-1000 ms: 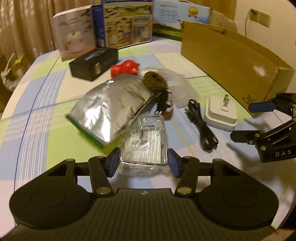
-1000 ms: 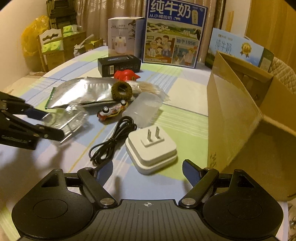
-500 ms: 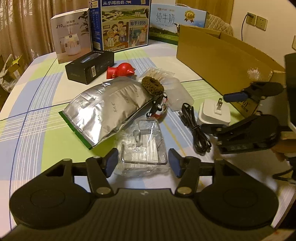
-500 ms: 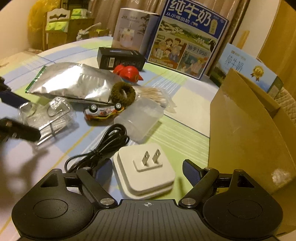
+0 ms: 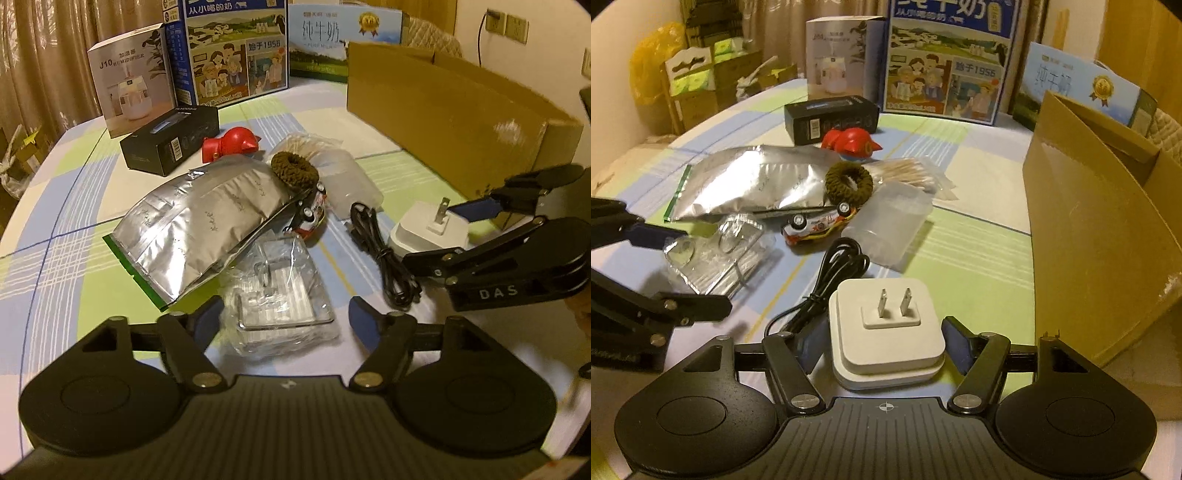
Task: Organize objects
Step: 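Grasp the white plug adapter with the right tool while the left tool grasps the clear plastic box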
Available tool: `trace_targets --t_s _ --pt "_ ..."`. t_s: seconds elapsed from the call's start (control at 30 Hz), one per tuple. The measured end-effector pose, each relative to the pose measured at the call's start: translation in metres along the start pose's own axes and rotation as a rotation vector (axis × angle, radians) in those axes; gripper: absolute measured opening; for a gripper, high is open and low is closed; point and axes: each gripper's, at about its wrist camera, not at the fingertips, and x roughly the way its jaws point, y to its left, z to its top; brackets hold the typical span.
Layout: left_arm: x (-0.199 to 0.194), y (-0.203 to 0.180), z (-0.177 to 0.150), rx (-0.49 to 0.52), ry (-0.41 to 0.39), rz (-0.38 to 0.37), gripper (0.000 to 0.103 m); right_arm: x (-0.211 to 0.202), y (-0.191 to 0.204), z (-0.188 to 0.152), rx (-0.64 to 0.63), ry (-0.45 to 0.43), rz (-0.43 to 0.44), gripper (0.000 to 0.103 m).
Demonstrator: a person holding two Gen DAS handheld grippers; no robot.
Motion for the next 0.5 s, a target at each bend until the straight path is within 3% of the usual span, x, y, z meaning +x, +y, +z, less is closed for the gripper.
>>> trace_targets --t_s 0.13,0.3,0.5 --pt "0.004 0.0 -0.001 -0.001 0.022 0.008 0.058 0.002 -0.001 -0.003 0.0 0.002 0.008 0.064" --pt "0.002 0.002 0.001 -0.025 0.031 0.009 0.053 -0.001 -0.011 0.0 0.113 0.024 0.05 0.062" --pt "-0.015 0.003 0.005 -0.048 0.019 0.005 0.048 -0.028 -0.002 0.013 0.091 -0.028 0.021 0.061"
